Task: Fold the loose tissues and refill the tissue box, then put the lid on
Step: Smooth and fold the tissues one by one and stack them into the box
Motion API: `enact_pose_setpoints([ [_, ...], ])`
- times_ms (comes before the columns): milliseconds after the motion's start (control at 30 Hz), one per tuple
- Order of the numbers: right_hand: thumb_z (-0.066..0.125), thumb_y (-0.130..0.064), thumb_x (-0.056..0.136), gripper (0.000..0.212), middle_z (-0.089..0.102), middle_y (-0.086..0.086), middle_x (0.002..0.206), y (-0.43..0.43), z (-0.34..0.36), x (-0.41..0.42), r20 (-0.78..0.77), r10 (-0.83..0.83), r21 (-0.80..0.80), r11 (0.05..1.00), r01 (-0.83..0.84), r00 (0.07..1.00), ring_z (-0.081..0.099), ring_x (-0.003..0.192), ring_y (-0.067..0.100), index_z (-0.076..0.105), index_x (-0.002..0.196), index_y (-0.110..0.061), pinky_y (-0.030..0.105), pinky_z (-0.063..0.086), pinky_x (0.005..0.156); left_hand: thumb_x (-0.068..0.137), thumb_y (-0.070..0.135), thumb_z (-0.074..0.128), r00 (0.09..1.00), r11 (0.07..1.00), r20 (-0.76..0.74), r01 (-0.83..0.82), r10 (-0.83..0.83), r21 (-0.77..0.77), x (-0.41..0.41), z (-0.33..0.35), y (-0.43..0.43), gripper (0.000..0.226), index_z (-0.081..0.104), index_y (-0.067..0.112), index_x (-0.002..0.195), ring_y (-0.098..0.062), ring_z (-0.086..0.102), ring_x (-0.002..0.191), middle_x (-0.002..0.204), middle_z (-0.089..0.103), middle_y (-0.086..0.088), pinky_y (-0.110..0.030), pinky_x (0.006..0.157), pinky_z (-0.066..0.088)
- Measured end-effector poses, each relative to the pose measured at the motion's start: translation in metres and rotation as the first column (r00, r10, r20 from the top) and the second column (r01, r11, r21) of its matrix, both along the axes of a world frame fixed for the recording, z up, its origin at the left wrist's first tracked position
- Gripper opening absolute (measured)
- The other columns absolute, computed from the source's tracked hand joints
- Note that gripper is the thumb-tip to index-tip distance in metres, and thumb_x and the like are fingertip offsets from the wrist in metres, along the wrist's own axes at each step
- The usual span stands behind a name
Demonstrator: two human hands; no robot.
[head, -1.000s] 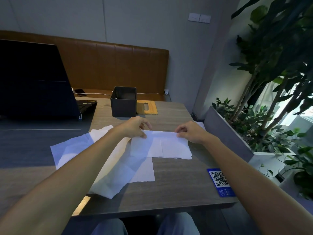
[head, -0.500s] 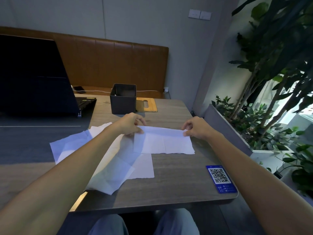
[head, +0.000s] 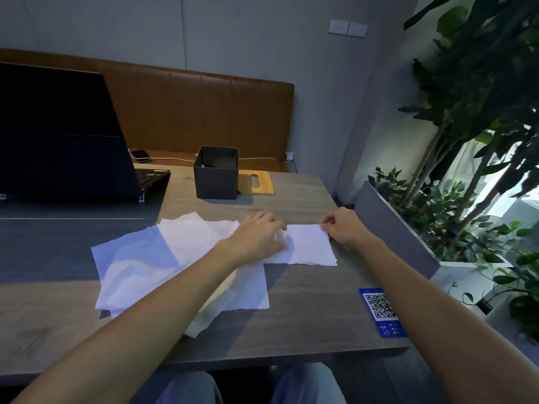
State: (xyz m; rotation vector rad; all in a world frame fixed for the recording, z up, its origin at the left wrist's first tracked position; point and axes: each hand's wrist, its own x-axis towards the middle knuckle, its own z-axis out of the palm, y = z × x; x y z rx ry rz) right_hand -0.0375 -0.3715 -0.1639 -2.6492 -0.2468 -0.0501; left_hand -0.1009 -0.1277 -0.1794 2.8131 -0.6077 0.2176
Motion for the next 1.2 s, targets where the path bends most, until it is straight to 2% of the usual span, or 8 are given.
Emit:
enact_pose_setpoints([
  [233,0.053,-0.004,0.091,0.021,0.072,0.009,0.101,-0.002,-0.001,0.0,0.063,-0.114,-0.048,0.992,0.117,0.991,0.064,0.094,0.025,0.073,0.095,-0.01,0.034,0.053,0.081,0.105,0.055,0.029,0.978,0.991,-0.197,0.084,-0.063,0.1,-0.011,-0.021,0.002,0.058,0.025,0.03,0.157,-0.025,0.013,0.152,0.166,0.017,-0.003,-0.044,0.122,0.009],
  [400,0.056,-0.019,0.097,0.03,0.067,0.009,0.124,0.034,-0.01,-0.024,0.203,0.149,-0.092,0.987,-0.132,0.968,0.059,0.116,0.028,0.067,0.122,-0.008,0.039,0.044,0.103,0.104,0.06,0.016,0.974,0.98,-0.224,0.084,-0.042,0.182,-0.015,-0.026,0.001,0.065,0.003,0.032,0.161,-0.024,-0.009,0.155,0.17,-0.005,-0.002,-0.048,0.124,-0.004],
  [533,0.042,-0.025,0.106,0.043,0.05,0.011,0.149,0.066,-0.032,-0.049,0.107,0.344,-0.12,0.936,-0.332,0.933,0.042,0.14,0.026,0.051,0.143,-0.006,0.035,0.028,0.117,0.101,0.066,0.014,0.981,0.978,-0.195,0.024,0.018,0.208,-0.017,-0.028,0.0,0.073,0.0,0.028,0.162,-0.023,-0.008,0.155,0.169,-0.006,-0.005,-0.047,0.125,-0.003],
  [767,0.019,-0.045,0.107,0.065,0.004,0.009,0.169,0.029,-0.045,-0.047,-0.072,0.143,-0.336,0.928,-0.159,0.987,0.002,0.155,0.025,0.009,0.16,-0.008,0.043,0.002,0.125,0.101,0.065,0.01,0.963,0.975,-0.255,-0.034,0.091,0.221,-0.023,-0.023,0.031,0.071,-0.004,0.031,0.161,-0.02,-0.016,0.154,0.168,-0.014,-0.004,-0.048,0.124,-0.008],
  [900,0.028,-0.039,0.107,0.059,0.027,0.019,0.161,0.013,-0.04,-0.045,-0.033,0.074,-0.301,0.95,-0.081,0.997,0.024,0.149,0.033,0.028,0.152,-0.001,0.046,0.02,0.121,0.106,0.053,0.01,0.959,0.976,-0.268,-0.034,0.093,0.216,-0.025,-0.023,0.038,0.062,-0.004,0.029,0.161,-0.02,-0.017,0.154,0.168,-0.014,-0.006,-0.05,0.123,-0.008],
  [1000,0.039,-0.043,0.1,0.048,0.059,0.017,0.133,0.013,-0.034,-0.036,0.069,-0.004,-0.271,0.962,0.023,0.998,0.052,0.12,0.037,0.053,0.127,-0.006,0.048,0.04,0.103,0.106,0.051,0.012,0.957,0.972,-0.264,-0.055,0.116,0.228,-0.025,-0.022,0.032,0.062,-0.002,0.027,0.161,-0.023,-0.016,0.154,0.168,-0.014,-0.009,-0.053,0.122,-0.008],
  [1133,0.052,-0.045,0.094,0.047,0.063,0.013,0.125,0.022,-0.023,-0.025,0.042,-0.057,-0.176,0.982,0.064,0.997,0.055,0.116,0.034,0.06,0.122,-0.008,0.044,0.043,0.101,0.104,0.053,0.014,0.96,0.969,-0.247,-0.072,0.132,0.236,-0.02,-0.024,0.029,0.062,0.004,0.028,0.16,-0.029,-0.012,0.154,0.168,-0.009,-0.013,-0.058,0.121,-0.007],
  [1200,0.058,-0.037,0.091,0.026,0.064,0.007,0.093,0.025,-0.017,-0.022,-0.021,-0.083,-0.125,0.989,0.08,0.996,0.059,0.093,0.027,0.064,0.097,-0.012,0.036,0.047,0.08,0.104,0.053,0.016,0.964,0.971,-0.238,-0.059,0.115,0.232,-0.017,-0.025,0.03,0.057,0.008,0.035,0.158,-0.033,-0.008,0.154,0.168,-0.003,-0.014,-0.06,0.12,-0.006],
])
